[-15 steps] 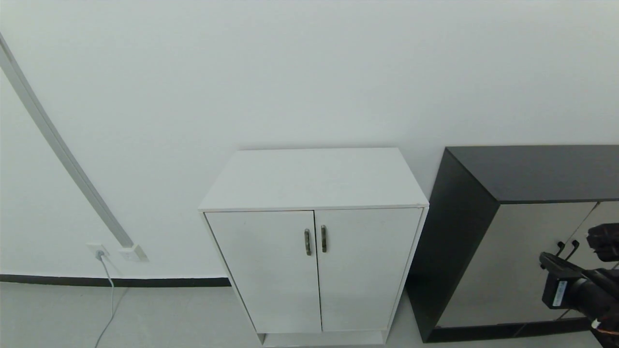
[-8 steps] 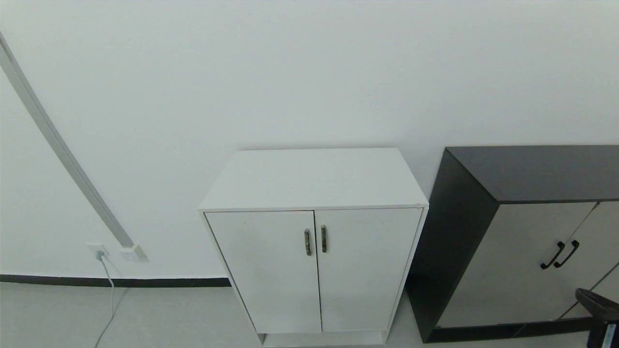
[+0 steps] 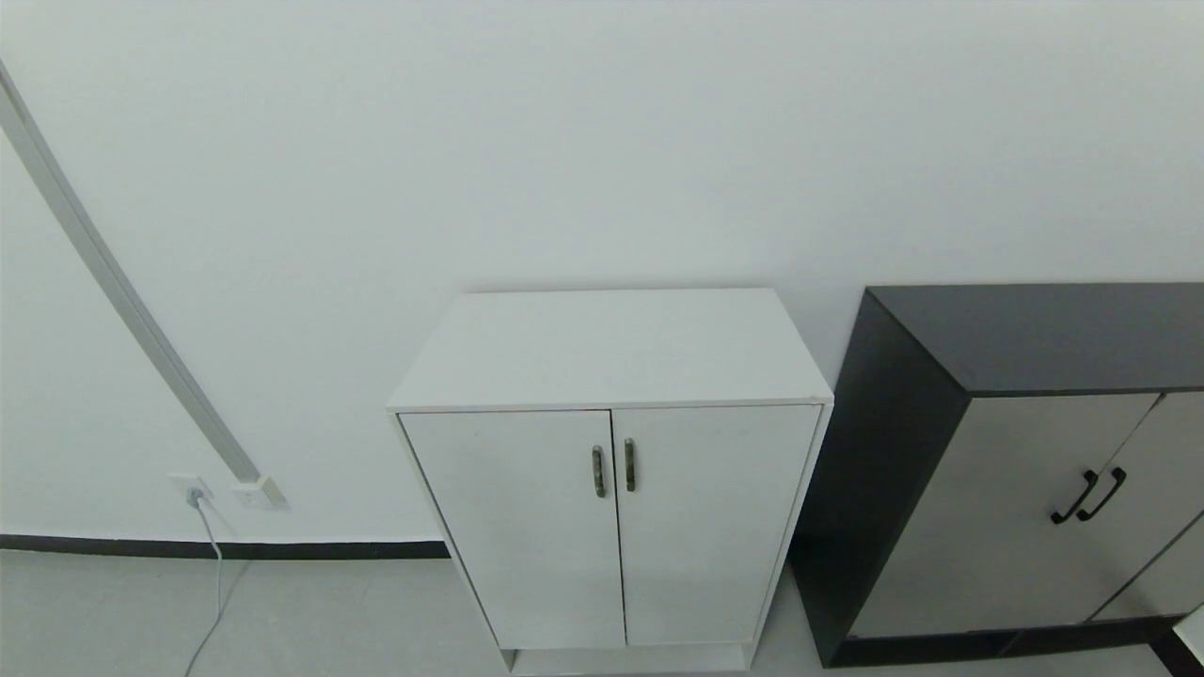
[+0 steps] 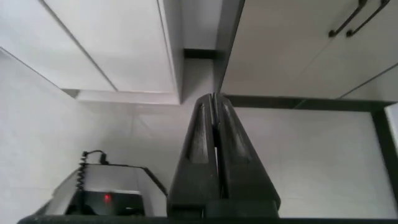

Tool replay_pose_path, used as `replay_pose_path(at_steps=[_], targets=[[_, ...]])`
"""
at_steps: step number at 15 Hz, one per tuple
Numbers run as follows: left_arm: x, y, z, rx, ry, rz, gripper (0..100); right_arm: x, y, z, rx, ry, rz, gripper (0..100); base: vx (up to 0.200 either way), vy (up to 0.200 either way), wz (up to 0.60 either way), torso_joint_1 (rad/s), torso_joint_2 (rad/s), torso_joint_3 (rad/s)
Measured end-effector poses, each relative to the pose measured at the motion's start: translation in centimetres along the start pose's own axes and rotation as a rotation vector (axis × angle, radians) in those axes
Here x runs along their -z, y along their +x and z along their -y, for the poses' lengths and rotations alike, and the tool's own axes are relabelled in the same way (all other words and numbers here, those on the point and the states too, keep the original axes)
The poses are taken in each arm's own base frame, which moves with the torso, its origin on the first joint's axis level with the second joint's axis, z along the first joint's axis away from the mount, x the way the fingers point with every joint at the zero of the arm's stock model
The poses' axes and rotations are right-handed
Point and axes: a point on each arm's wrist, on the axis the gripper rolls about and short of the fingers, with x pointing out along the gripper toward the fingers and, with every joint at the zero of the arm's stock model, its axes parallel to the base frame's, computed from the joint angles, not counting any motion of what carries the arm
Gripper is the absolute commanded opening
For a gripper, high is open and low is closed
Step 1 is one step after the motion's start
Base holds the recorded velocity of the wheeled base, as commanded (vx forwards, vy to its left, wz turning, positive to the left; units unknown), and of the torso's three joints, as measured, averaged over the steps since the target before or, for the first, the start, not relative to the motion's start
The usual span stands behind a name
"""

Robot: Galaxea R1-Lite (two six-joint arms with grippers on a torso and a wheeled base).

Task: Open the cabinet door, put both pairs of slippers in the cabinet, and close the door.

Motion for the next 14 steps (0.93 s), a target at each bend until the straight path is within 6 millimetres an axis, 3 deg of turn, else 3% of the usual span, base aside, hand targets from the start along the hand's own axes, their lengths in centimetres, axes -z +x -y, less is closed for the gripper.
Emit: replay_pose_path(at_steps=[2, 6, 14], targets=[[0.0, 0.0, 0.0, 0.001, 0.000, 0.000, 0, 1.4, -1.2, -0.1, -0.101, -0.001, 0.015, 0, 0.000, 0.000, 0.00, 0.000, 0.00, 0.000], [0.0, 0.0, 0.0, 0.001, 0.000, 0.000, 0, 2.4, -2.4, -0.1, -0.213, -0.021, 0.118, 0, 0.000, 0.000, 0.00, 0.000, 0.00, 0.000], [0.0, 0.0, 0.0, 0.001, 0.000, 0.000, 0, 3.1, -3.6, -0.2, -0.016, 0.039, 0.288, 0, 0.000, 0.000, 0.00, 0.000, 0.00, 0.000]])
